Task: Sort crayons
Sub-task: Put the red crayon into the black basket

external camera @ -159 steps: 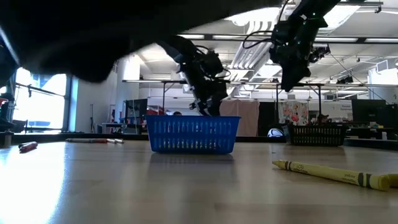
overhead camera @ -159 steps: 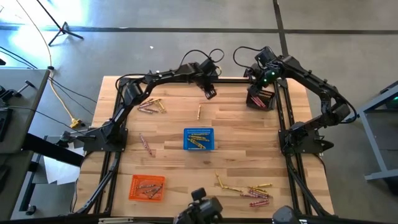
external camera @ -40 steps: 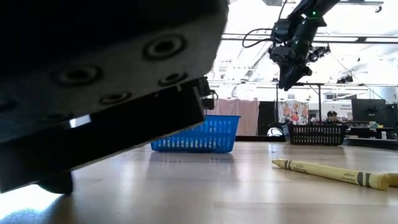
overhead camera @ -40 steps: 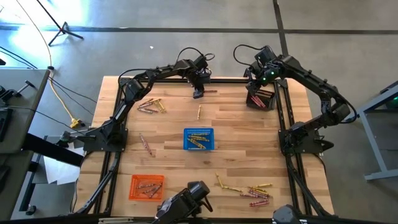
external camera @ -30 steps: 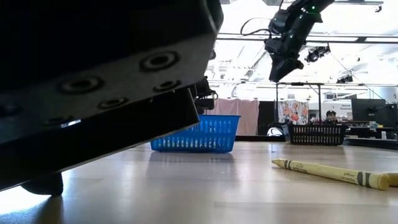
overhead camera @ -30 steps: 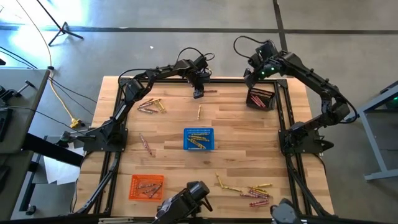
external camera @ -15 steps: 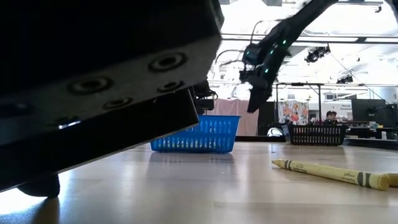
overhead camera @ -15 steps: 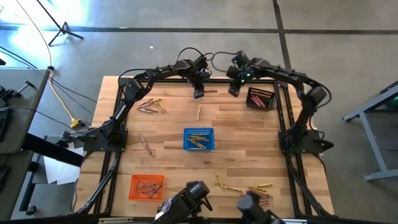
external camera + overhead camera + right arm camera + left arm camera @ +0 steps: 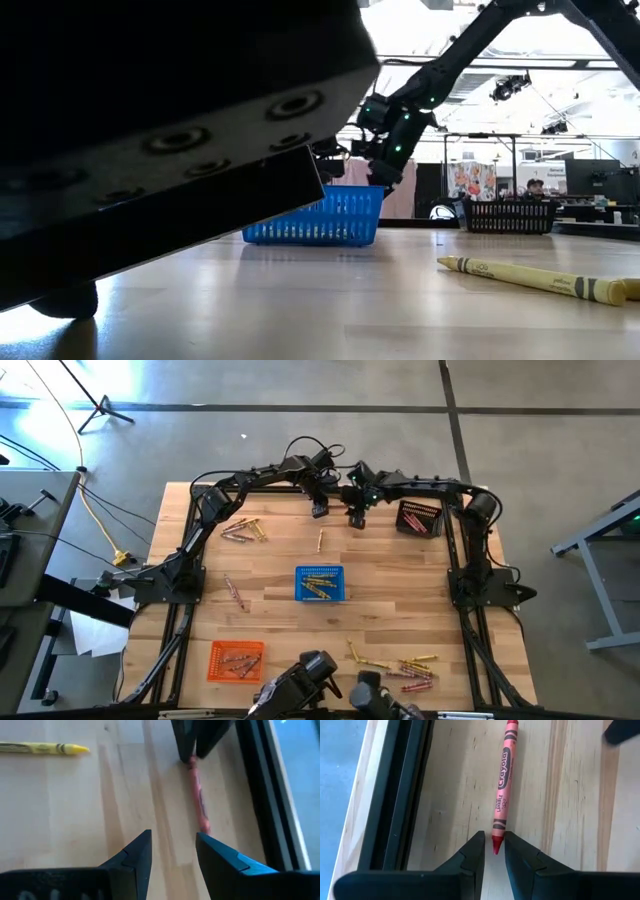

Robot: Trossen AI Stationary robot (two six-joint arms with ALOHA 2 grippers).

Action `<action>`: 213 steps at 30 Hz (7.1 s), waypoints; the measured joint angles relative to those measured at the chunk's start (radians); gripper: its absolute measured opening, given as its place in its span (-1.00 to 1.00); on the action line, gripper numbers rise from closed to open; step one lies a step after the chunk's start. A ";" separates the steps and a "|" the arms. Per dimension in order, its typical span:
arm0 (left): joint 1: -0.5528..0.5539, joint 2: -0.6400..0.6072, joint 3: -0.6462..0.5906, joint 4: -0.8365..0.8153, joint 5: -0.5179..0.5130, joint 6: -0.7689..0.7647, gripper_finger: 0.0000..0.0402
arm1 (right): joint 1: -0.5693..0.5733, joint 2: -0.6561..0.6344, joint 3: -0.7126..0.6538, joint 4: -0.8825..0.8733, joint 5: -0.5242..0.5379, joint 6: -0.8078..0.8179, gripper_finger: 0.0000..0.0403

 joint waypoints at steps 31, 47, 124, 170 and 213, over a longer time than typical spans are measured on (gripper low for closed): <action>0.006 0.000 0.000 0.019 -0.009 -0.025 -0.70 | -0.027 0.191 0.152 -0.012 -0.050 -0.025 -0.48; 0.000 -0.012 -0.001 0.030 -0.024 -0.189 -0.70 | -0.070 0.193 0.159 -0.062 -0.096 0.112 -0.97; -0.656 -1.522 -0.933 -0.269 -0.522 -0.925 -0.70 | 0.806 0.070 0.290 0.481 0.036 0.926 -0.98; -0.800 -1.611 -0.932 -0.461 -0.626 -1.099 -0.70 | 0.780 -0.106 0.265 -0.134 0.233 0.946 -0.98; -0.801 -1.612 -0.932 -0.421 -1.262 -1.453 -0.70 | -0.073 -0.916 -0.728 -0.121 0.483 0.985 -0.95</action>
